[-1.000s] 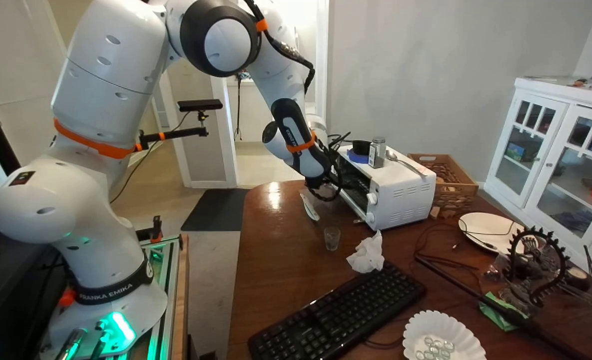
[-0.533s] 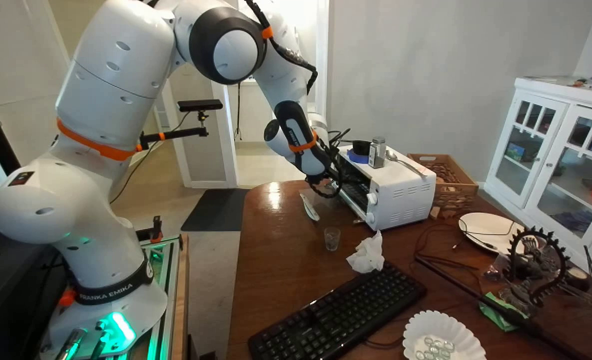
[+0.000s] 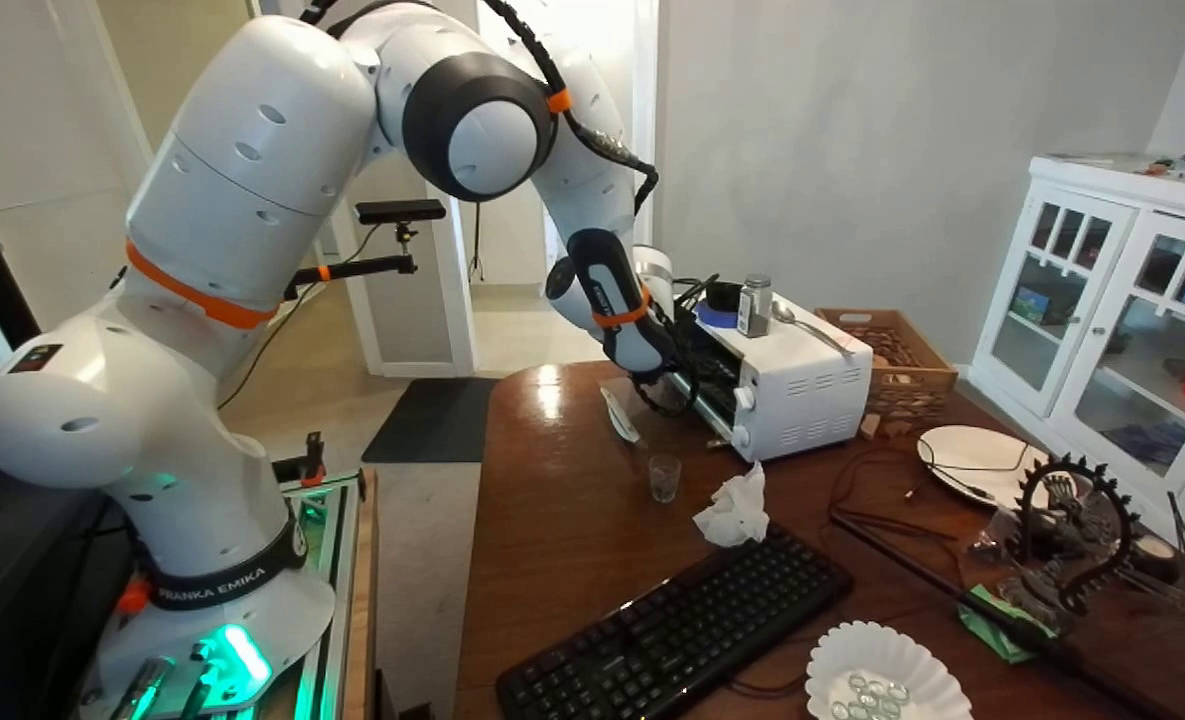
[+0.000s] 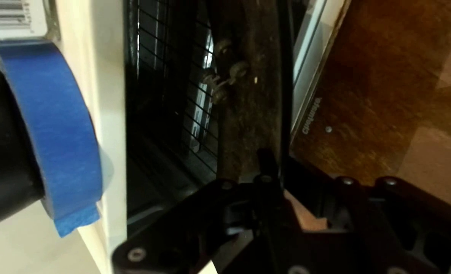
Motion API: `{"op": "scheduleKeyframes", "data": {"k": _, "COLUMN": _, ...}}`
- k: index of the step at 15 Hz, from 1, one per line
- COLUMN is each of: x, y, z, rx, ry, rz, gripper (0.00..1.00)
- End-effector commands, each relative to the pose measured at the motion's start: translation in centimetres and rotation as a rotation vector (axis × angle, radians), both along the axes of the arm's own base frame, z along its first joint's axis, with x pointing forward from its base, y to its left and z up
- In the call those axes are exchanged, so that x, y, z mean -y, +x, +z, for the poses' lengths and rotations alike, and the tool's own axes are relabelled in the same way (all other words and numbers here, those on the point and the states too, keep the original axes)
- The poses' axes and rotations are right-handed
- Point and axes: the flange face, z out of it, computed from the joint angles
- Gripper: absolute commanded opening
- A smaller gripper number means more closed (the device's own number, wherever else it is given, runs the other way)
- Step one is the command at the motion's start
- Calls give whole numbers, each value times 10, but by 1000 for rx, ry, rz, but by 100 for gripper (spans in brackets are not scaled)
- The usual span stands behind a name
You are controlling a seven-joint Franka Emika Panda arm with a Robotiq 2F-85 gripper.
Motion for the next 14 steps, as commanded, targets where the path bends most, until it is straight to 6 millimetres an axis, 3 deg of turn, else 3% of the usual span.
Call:
{"op": "scheduleKeyframes", "data": {"k": 1, "x": -2, "y": 16, "z": -4, "rx": 35, "ry": -21, "rz": 26, "gripper": 4}}
{"op": "scheduleKeyframes", "data": {"k": 14, "x": 6, "y": 38, "z": -22, "rx": 126, "ry": -98, "rz": -45, "gripper": 4}}
